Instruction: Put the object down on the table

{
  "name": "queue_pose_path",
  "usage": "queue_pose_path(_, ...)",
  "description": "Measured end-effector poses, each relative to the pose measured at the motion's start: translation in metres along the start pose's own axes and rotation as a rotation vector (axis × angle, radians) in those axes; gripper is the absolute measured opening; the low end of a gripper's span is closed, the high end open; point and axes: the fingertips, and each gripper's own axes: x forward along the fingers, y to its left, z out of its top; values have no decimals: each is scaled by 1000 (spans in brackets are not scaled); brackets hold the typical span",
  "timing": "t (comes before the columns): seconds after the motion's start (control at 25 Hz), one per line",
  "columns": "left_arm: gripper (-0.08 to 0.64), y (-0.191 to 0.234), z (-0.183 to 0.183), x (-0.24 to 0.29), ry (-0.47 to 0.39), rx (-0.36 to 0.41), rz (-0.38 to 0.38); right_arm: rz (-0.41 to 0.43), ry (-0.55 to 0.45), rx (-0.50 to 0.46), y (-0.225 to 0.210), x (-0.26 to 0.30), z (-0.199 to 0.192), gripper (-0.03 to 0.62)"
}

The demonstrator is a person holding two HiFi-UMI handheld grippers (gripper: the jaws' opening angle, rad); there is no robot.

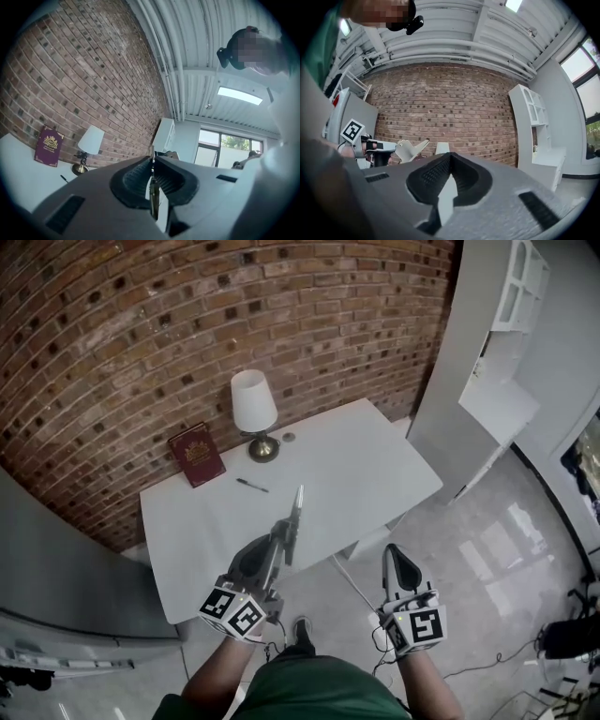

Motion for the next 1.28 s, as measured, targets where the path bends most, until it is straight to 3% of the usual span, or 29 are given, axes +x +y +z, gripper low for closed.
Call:
queue_pose_path(0.36,22,80,-11,63,35,-65,-13,-70,72,-3,-26,79,-19,3)
queue_pose_path(0.72,22,117,-37,108,89,-66,9,-44,127,1,-45,133,-43,3)
queue_pose_path(1.28,21,144,-129,198,284,126,207,154,170,54,-136,215,-89,3)
